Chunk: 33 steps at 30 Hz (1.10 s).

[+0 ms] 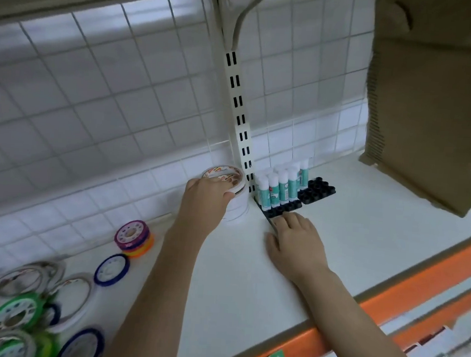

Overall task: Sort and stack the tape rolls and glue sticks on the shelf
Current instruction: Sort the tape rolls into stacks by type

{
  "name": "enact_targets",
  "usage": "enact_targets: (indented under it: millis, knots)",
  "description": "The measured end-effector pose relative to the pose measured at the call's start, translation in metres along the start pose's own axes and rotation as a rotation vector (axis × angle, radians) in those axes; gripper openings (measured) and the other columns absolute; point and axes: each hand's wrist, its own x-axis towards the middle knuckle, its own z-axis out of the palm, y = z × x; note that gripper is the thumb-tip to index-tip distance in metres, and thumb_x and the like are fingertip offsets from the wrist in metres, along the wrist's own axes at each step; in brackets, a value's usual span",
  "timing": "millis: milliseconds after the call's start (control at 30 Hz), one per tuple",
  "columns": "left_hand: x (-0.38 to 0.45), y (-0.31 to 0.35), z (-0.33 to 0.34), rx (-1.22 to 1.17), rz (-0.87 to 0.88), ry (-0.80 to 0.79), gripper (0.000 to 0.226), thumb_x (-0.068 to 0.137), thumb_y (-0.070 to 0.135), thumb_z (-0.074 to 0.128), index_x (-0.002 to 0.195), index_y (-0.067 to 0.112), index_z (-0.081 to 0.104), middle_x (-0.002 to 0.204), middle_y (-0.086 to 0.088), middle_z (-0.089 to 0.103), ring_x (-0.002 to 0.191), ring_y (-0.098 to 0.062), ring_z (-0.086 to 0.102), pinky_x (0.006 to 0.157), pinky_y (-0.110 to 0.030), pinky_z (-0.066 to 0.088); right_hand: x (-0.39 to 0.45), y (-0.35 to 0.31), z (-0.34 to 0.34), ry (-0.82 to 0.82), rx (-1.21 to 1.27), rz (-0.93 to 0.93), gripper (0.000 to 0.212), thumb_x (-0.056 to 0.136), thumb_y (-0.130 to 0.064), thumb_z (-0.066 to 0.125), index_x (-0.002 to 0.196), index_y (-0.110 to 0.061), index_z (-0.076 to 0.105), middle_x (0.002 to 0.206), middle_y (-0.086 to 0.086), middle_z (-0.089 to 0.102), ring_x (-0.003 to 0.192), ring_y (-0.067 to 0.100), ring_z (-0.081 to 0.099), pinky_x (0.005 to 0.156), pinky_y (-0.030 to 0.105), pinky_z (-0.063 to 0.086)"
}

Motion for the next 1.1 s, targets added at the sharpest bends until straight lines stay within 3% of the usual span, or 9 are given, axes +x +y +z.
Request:
enact_targets:
  millis: [400,533,733,833,933,1100]
  knots:
    - [0.005,-0.002,0.01,-0.038,-0.02,-0.114,0.029,0.096,0.032,0.047,0.113,0.017,0.066,0.111,-0.004,0.066,0.106,-0.023,0.056,0.092,-0.033,0.037,0.0,-0.002,-0.003,-0.016,-0.059,-0.007,0.04,0.075,-0.035,0.035,0.082,-0.01,0.066,0.08,0.006,0.063,0.078,0.029,0.062,0.075,0.038,0.054]
    - [0.001,0.002,0.009,0.002,-0.02,-0.155,0.035,0.098,0.034,0.04,0.119,0.016,0.061,0.114,-0.004,0.063,0.11,-0.023,0.053,0.091,-0.033,0.036,0.0,-0.002,-0.003,-0.028,-0.077,-0.002,0.042,0.076,-0.034,0.035,0.085,-0.009,0.066,0.082,0.007,0.064,0.08,0.029,0.063,0.077,0.04,0.054]
    - [-0.027,0.001,0.01,0.005,-0.062,-0.128,0.058,0.095,0.037,0.046,0.147,0.023,0.024,0.151,-0.002,0.027,0.139,-0.021,0.02,0.11,-0.032,0.019,-0.001,-0.001,-0.005,-0.107,-0.073,-0.019,0.048,0.077,-0.035,0.033,0.09,-0.005,0.067,0.088,0.012,0.066,0.087,0.034,0.064,0.08,0.046,0.054]
    - [-0.057,0.002,0.006,-0.056,-0.129,-0.108,0.06,0.096,0.038,0.044,0.148,0.025,0.018,0.154,-0.002,0.016,0.142,-0.019,0.007,0.113,-0.031,0.009,-0.002,-0.006,-0.007,-0.09,-0.063,-0.03,0.048,0.082,-0.031,0.034,0.108,-0.002,0.063,0.107,0.015,0.063,0.106,0.035,0.057,0.095,0.046,0.043]
    - [-0.094,-0.002,0.006,-0.12,-0.206,-0.121,0.055,0.096,0.039,0.043,0.146,0.025,0.026,0.153,-0.001,0.023,0.142,-0.017,0.011,0.112,-0.028,0.009,-0.002,-0.015,-0.011,-0.153,-0.178,-0.071,0.045,0.094,-0.03,0.035,0.132,-0.007,0.043,0.138,0.01,0.043,0.131,0.027,0.033,0.11,0.037,0.02]
    - [-0.159,-0.024,0.001,-0.214,-0.334,-0.105,0.043,0.095,0.035,0.047,0.136,0.021,0.045,0.137,0.003,0.045,0.131,-0.016,0.033,0.107,-0.029,0.025,-0.011,-0.056,-0.007,-0.182,-0.133,-0.159,0.049,0.091,-0.033,0.038,0.13,-0.006,0.048,0.138,0.012,0.045,0.13,0.028,0.035,0.111,0.036,0.023]
